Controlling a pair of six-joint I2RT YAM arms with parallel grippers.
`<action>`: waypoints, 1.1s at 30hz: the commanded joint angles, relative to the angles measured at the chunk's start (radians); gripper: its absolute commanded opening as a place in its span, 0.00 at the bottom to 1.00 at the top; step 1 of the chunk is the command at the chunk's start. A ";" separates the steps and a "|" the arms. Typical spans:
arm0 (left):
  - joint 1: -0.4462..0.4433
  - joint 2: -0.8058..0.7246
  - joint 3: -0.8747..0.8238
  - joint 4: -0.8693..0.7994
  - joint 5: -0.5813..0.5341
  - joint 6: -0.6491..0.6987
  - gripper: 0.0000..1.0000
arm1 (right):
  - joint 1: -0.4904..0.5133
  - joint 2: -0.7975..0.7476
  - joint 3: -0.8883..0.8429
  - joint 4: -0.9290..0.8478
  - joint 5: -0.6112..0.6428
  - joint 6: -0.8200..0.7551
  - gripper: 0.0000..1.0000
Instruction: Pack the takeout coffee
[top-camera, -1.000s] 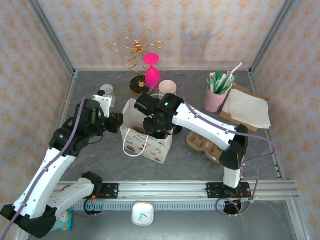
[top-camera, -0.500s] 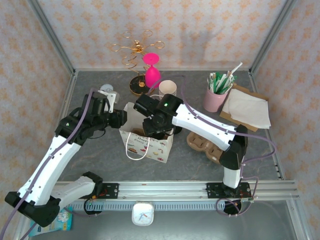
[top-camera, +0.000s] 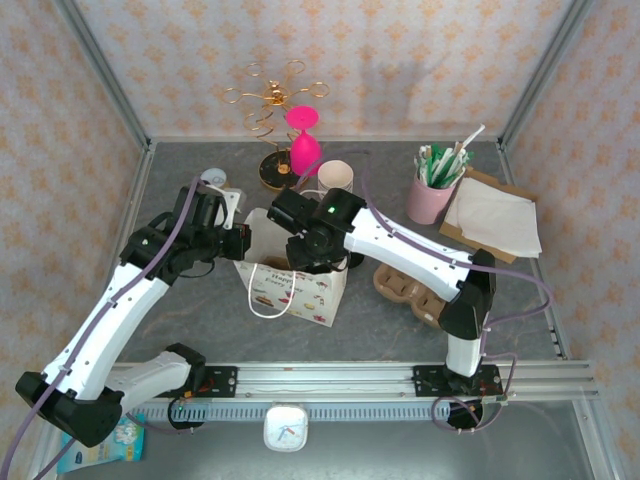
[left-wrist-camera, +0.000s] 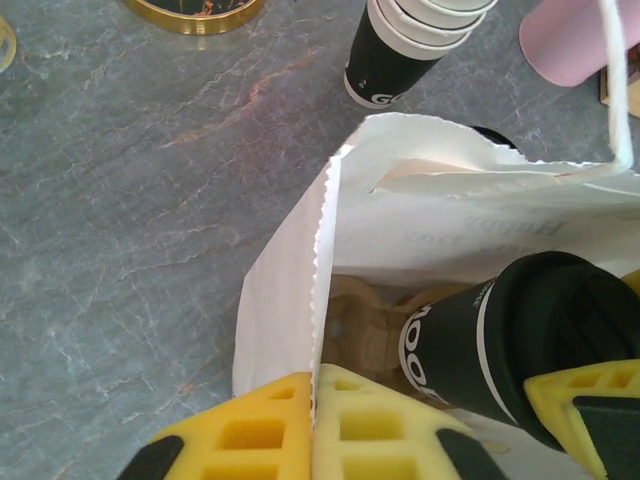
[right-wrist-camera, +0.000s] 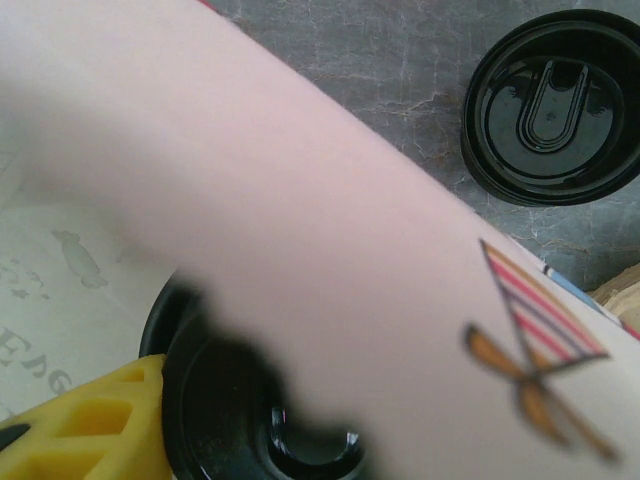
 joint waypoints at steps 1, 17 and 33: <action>0.007 -0.010 0.043 -0.037 -0.022 0.017 0.04 | 0.006 -0.006 -0.003 -0.017 0.041 0.018 0.39; 0.005 -0.041 0.038 0.013 0.048 -0.006 0.00 | 0.008 0.040 0.031 -0.016 0.045 -0.008 0.39; 0.007 -0.022 0.015 -0.030 -0.039 -0.040 0.00 | 0.010 0.070 0.064 -0.017 0.049 -0.017 0.38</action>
